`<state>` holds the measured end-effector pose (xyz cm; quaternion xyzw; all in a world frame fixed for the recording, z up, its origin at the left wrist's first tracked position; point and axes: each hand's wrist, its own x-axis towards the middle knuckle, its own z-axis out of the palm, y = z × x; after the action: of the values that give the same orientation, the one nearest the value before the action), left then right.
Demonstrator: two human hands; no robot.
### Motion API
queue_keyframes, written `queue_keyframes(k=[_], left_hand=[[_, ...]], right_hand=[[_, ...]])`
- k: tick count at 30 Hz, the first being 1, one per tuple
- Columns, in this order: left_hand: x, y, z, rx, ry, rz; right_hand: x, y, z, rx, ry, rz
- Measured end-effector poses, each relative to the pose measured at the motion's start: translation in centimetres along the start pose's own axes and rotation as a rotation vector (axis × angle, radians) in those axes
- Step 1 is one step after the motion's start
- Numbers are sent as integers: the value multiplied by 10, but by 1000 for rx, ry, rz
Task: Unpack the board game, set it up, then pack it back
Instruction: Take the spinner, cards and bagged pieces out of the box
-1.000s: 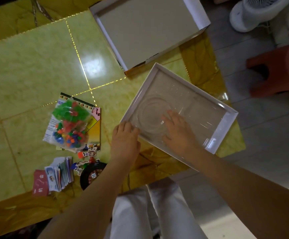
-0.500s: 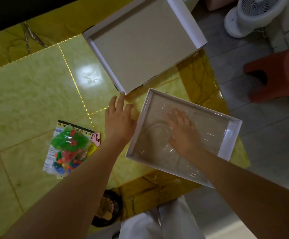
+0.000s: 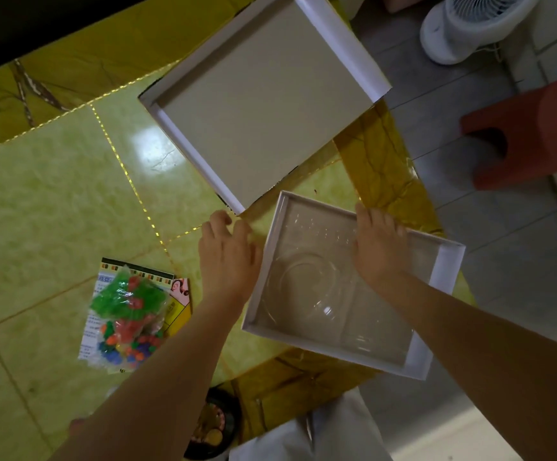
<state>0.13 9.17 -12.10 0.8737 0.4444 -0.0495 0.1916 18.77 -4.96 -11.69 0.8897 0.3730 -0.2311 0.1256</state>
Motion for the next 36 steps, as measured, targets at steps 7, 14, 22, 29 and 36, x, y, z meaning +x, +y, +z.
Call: queue_keyframes(k=[7,14,22,29,36], left_hand=[[-22,5,11,-17,-520,-152],[-19,11,13,-101,-551,-67],[3,27,-31,-193,84,-167],[47,24,-89,-450,196,-444],[76,-21,-105,-408,282,-493]], right_hand=[[-11,21,13,220,-6,191],[-23,45,11,187,2,186],[-32,54,-27,430,168,205],[0,35,-78,692,232,383],[58,-17,-94,893,141,445]])
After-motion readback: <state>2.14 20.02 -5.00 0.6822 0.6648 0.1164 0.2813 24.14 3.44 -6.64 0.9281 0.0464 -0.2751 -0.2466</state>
